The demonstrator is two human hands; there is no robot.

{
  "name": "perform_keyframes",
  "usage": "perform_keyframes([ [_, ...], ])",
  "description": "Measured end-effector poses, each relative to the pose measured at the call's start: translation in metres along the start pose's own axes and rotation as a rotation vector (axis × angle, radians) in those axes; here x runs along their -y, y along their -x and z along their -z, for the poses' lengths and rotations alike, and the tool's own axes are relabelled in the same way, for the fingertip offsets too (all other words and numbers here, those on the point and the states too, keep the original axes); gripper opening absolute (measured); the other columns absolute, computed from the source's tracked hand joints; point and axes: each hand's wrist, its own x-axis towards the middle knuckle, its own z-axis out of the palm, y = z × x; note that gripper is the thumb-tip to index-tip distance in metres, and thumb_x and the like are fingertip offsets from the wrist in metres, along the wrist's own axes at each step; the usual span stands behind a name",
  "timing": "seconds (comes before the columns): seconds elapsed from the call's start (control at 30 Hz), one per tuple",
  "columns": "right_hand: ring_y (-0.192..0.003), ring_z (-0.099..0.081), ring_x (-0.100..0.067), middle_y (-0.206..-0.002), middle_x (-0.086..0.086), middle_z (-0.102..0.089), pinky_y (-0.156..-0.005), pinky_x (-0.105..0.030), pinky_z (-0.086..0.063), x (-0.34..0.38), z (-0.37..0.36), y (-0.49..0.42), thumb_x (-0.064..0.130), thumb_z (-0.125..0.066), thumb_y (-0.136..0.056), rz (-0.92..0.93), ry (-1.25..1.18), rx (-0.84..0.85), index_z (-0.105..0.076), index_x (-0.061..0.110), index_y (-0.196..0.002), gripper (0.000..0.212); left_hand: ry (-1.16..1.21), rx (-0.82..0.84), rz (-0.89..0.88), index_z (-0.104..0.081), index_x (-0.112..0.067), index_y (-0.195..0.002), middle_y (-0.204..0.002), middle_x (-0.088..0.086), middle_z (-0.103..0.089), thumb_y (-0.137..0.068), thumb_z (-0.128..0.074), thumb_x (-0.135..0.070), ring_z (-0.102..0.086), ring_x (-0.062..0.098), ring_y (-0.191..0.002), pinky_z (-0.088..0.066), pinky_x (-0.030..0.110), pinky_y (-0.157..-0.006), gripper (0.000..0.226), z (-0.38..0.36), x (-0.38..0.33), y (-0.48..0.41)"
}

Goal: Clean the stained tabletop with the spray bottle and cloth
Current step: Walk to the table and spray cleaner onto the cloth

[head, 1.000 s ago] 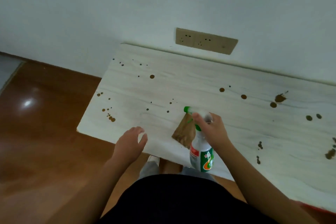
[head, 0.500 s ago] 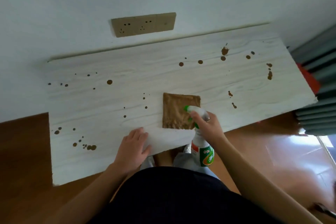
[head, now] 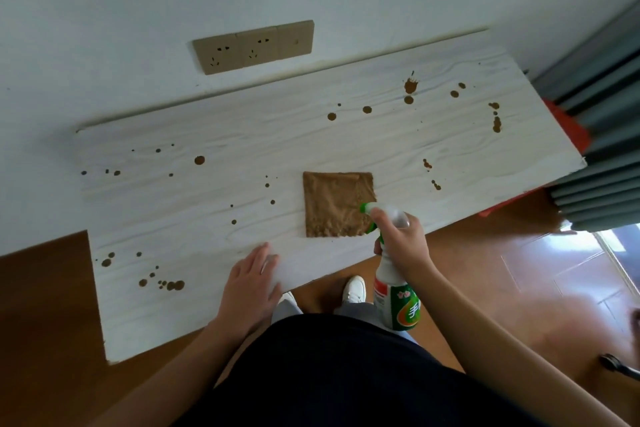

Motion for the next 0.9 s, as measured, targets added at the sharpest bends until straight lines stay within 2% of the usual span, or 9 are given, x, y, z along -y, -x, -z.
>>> perform_keyframes([
  [0.1,-0.055,-0.059,-0.021,-0.078,-0.024,-0.069,-0.056,-0.033,-0.053,-0.01,0.003,-0.002,0.046,-0.068,-0.09,-0.008,-0.004,-0.005,-0.069,0.004,-0.089,0.043,0.074,-0.075,0.103,-0.055,-0.017,-0.141,-0.158,0.01,-0.044,-0.095,-0.032,-0.05,-0.044,0.029,-0.146,-0.045,0.045,-0.11,0.061,-0.003,-0.006,0.002],
  [0.2,-0.055,-0.057,-0.018,-0.076,-0.025,-0.067,-0.054,-0.031,-0.051,-0.02,0.003,-0.009,0.046,-0.068,-0.089,-0.025,0.025,-0.005,-0.07,0.003,-0.086,0.043,0.084,-0.12,0.119,-0.052,-0.016,-0.14,-0.158,0.012,-0.044,-0.096,-0.033,-0.047,-0.042,0.031,-0.146,-0.046,0.047,-0.107,0.058,-0.008,-0.006,-0.002],
  [0.33,-0.057,-0.06,-0.009,-0.065,-0.002,-0.065,-0.053,-0.018,-0.048,-0.03,-0.002,-0.015,0.048,-0.067,-0.089,-0.019,0.133,-0.052,-0.07,0.015,-0.079,0.036,0.065,-0.137,0.107,-0.05,-0.014,-0.143,-0.158,0.013,-0.043,-0.097,-0.036,-0.047,-0.042,0.032,-0.146,-0.046,0.048,-0.107,0.058,-0.016,-0.006,-0.002],
  [0.47,-0.053,-0.059,-0.003,-0.061,0.006,-0.063,-0.047,-0.011,-0.044,-0.023,-0.004,-0.016,0.047,-0.066,-0.091,0.027,0.196,-0.057,-0.068,0.019,-0.073,0.033,0.057,-0.148,0.098,-0.049,-0.015,-0.145,-0.159,0.013,-0.043,-0.099,-0.037,-0.048,-0.042,0.033,-0.147,-0.043,0.048,-0.109,0.058,-0.019,-0.005,-0.001],
  [0.67,-0.055,-0.061,-0.007,-0.061,0.005,-0.063,-0.051,-0.019,-0.046,-0.016,0.0,-0.019,0.055,-0.064,-0.089,0.054,0.299,-0.056,-0.065,0.022,-0.071,0.037,0.06,-0.173,0.08,-0.05,-0.014,-0.142,-0.154,0.015,-0.047,-0.102,-0.03,-0.05,-0.046,0.035,-0.143,-0.045,0.051,-0.108,0.057,-0.015,-0.009,-0.008],
  [0.8,-0.062,-0.067,-0.019,-0.066,-0.004,-0.069,-0.058,-0.035,-0.057,-0.014,0.003,-0.023,0.059,-0.062,-0.085,0.059,0.335,-0.053,-0.067,0.017,-0.071,0.045,0.073,-0.166,0.068,-0.051,-0.013,-0.142,-0.155,0.017,-0.046,-0.098,-0.038,-0.045,-0.045,0.036,-0.143,-0.046,0.052,-0.108,0.056,-0.01,-0.016,-0.018],
  [0.9,-0.067,-0.069,-0.025,-0.07,-0.009,-0.07,-0.061,-0.036,-0.058,-0.013,0.007,-0.026,0.059,-0.062,-0.085,0.052,0.341,-0.052,-0.067,0.013,-0.074,0.047,0.066,-0.176,0.059,-0.054,-0.012,-0.141,-0.155,0.017,-0.047,-0.097,-0.04,-0.045,-0.045,0.036,-0.142,-0.046,0.052,-0.107,0.057,-0.007,-0.017,-0.027],
])
